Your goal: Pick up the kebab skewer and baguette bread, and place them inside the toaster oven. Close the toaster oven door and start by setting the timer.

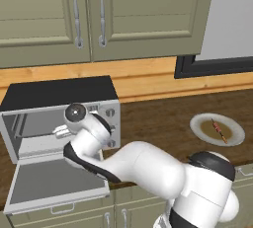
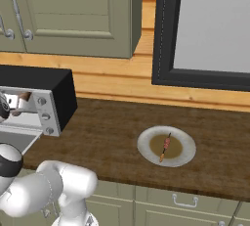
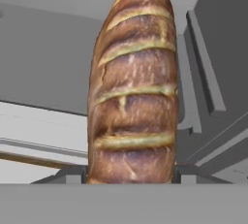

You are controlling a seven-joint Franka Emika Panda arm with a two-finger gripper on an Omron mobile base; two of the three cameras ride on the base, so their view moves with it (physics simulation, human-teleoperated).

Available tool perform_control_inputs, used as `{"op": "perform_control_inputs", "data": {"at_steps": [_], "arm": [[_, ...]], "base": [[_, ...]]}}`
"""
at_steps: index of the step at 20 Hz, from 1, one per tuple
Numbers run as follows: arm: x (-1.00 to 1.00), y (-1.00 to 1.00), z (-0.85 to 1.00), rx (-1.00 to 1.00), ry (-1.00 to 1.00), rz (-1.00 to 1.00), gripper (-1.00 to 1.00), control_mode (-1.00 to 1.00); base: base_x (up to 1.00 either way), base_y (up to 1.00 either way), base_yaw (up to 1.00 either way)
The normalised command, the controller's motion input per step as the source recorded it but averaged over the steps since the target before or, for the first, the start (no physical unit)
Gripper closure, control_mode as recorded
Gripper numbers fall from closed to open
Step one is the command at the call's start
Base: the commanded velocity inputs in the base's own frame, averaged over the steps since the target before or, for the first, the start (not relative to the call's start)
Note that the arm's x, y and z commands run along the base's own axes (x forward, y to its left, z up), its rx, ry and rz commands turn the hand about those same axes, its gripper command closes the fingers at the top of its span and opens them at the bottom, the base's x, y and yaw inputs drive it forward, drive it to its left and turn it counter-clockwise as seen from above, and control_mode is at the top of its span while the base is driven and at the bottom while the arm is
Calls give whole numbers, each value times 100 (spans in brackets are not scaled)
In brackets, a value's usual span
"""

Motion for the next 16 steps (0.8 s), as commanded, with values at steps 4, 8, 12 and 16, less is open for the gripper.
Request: {"op": "perform_control_inputs", "data": {"at_steps": [4, 8, 12, 16], "arm": [[1, 2, -14, -1, -19, 0, 100, -100], [28, -1, 2, 0, -1, 0, 100, -100], [40, 0, 12, 0, 1, 0, 100, -100], [42, 0, 1, 0, 1, 0, 100, -100]], "base": [[0, 0, 0], [0, 0, 0], [0, 0, 0], [0, 0, 0]]}}
